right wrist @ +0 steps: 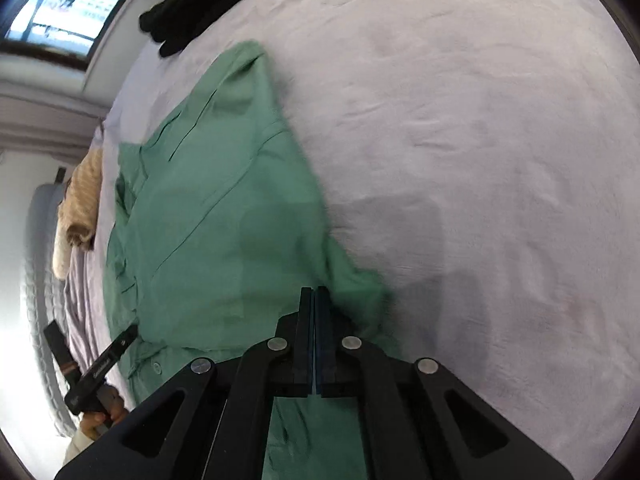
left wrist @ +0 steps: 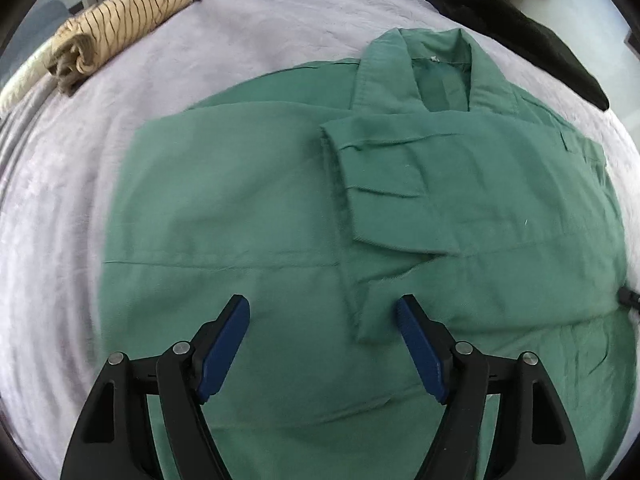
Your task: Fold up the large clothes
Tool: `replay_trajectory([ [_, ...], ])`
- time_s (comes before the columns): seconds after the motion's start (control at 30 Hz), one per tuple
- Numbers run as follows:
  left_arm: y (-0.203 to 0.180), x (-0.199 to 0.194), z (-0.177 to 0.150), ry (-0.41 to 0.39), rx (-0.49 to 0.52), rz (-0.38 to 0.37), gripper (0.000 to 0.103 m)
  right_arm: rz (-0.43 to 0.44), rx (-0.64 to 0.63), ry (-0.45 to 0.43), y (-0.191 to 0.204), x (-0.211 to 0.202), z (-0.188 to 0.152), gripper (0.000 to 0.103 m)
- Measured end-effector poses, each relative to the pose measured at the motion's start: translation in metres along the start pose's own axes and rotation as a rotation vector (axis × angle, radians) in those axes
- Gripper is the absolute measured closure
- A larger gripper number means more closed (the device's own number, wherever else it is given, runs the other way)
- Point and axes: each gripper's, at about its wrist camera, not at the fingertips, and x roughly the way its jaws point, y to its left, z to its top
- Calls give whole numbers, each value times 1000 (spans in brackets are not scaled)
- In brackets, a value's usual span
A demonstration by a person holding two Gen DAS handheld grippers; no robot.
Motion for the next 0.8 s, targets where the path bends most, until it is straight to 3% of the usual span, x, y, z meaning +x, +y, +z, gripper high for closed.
replay_trajectory([
  [0.27,10,-23,-32,69,-48,74,26,-32,-86,45,20,-24,-15,100],
  [0.63,-13,-64,-79,135,-100,79,25,-56,-138,150,42,-31,-49,100],
  [0.73,-15,-72,-89,139,-129,89,2,-61,-141,177,44,-32,-56,100],
  [0.8,-17,-81,-95,125,-141,91,2,-66,-149,190,46,-33,-60,100],
])
